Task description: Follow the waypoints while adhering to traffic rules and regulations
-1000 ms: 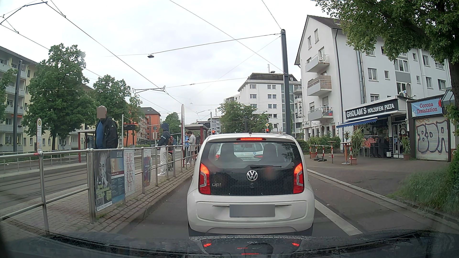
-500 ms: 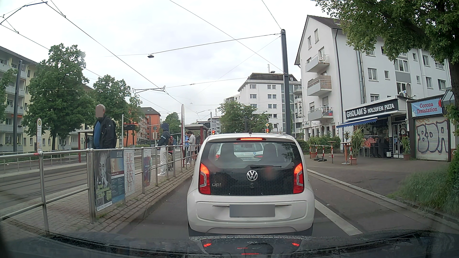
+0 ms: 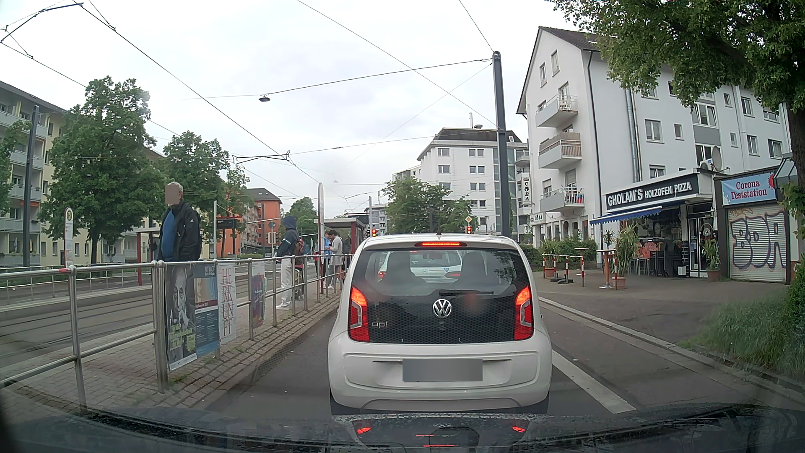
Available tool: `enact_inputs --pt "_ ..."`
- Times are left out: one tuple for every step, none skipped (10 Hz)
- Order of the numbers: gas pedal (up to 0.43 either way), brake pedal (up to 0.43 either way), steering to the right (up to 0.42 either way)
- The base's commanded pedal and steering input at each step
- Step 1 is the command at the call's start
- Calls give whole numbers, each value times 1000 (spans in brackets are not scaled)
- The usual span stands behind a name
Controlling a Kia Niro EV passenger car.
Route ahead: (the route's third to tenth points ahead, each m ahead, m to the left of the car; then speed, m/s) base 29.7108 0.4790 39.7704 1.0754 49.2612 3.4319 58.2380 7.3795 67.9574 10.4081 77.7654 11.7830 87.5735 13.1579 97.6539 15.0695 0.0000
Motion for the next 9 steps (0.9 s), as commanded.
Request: enact_inputs --pt "0 220 -17" --pt "0 220 -17" --pt "0 220 -17" --pt "0 220 -17" --pt "0 220 -17" --pt "0 226 -17" --pt "0 220 -17" --pt "0 220 -17" --pt "0 220 -17"
